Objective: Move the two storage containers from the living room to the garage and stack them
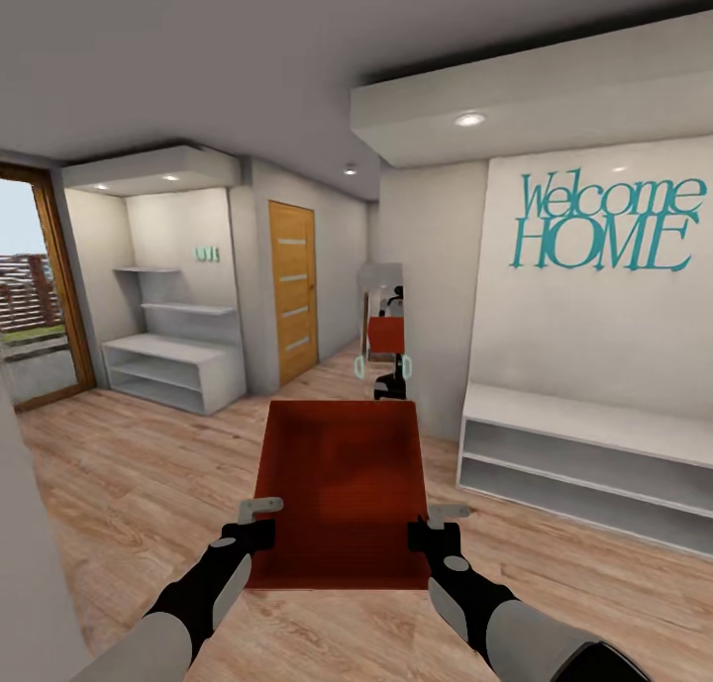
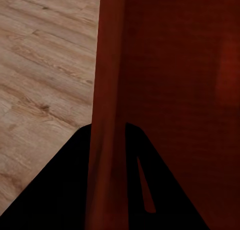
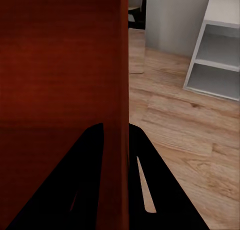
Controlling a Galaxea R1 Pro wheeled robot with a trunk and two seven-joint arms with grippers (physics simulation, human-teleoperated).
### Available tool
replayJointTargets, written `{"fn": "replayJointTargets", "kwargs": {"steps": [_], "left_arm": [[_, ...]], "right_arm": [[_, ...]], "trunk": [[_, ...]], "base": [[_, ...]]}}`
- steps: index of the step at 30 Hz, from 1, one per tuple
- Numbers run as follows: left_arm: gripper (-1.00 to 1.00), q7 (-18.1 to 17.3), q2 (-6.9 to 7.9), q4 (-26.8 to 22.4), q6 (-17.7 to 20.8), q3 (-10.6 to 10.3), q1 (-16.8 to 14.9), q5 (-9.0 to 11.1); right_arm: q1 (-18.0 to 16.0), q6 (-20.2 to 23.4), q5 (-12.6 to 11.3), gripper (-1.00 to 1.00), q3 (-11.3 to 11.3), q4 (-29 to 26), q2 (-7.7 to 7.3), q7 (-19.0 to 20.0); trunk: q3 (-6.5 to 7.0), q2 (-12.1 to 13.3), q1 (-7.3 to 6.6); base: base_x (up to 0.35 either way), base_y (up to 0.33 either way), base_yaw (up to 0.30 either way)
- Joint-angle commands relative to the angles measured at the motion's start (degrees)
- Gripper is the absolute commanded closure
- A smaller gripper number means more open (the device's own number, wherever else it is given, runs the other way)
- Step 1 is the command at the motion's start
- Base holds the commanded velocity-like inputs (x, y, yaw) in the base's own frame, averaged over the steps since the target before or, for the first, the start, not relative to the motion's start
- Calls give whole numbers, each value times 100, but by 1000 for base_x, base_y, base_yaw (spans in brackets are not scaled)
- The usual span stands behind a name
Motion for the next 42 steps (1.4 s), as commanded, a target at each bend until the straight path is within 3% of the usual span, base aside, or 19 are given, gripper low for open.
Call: {"fn": "replayJointTargets", "kwargs": {"steps": [1,19,42], "left_arm": [[100,79,118,-30,33,110,-5,2],[100,79,122,-30,34,110,-5,2],[100,79,121,-30,33,110,-5,2]], "right_arm": [[0,-15,-70,100,-29,377,-172,1],[0,-23,-70,100,-29,377,-172,0],[0,-23,-70,100,-29,377,-165,0]], "trunk": [[-1,-3,5],[-1,-3,5],[-1,-3,5]], "base": [[322,-82,0],[322,-82,18],[322,-7,264]]}}
